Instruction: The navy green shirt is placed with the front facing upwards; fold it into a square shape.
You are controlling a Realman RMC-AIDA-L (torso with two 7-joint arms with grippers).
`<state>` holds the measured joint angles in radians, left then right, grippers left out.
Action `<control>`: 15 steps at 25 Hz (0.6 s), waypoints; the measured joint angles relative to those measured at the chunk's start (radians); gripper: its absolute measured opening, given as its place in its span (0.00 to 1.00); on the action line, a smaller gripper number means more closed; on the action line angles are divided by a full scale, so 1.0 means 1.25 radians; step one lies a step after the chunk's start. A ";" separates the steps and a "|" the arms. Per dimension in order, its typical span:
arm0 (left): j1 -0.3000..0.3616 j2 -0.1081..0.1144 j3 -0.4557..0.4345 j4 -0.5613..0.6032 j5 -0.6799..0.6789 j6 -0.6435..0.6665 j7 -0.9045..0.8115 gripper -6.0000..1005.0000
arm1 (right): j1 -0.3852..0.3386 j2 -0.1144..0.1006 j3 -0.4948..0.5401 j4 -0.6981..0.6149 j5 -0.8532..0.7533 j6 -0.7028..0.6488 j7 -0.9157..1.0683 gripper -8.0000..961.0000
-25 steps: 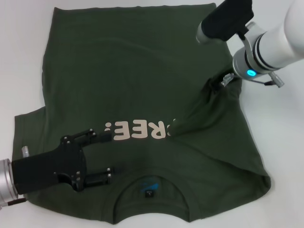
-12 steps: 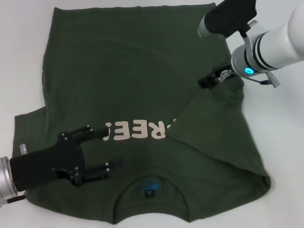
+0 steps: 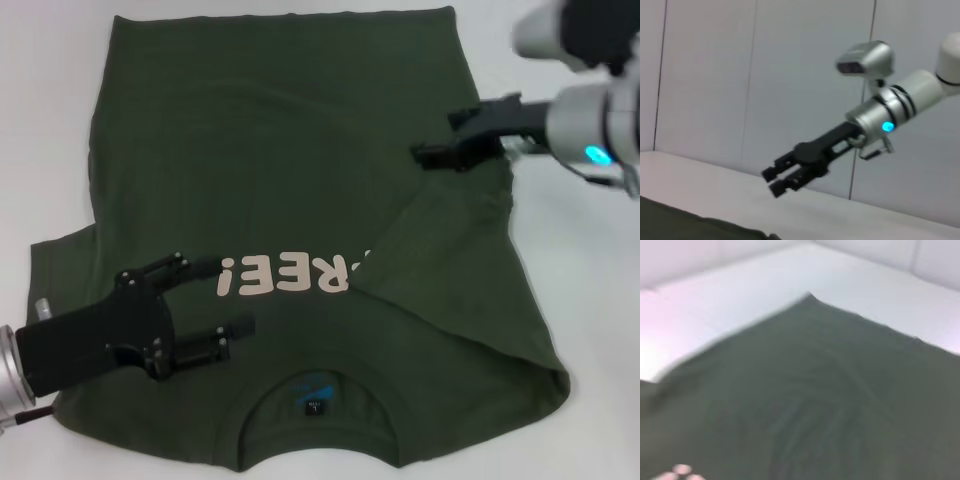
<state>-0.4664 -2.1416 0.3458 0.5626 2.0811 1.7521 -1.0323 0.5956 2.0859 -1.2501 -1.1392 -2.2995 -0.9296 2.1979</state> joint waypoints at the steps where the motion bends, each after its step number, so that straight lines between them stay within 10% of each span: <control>1: 0.000 -0.001 0.000 -0.002 -0.005 -0.002 -0.002 0.82 | -0.028 0.000 0.015 -0.013 0.057 -0.024 -0.059 0.74; 15: -0.001 0.001 -0.003 -0.006 -0.025 -0.005 -0.049 0.82 | -0.178 -0.012 0.426 0.193 0.401 -0.593 -0.692 0.75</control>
<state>-0.4673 -2.1406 0.3419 0.5553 2.0493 1.7455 -1.0939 0.3732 2.0713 -0.7176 -0.8983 -1.7978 -1.6709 1.3332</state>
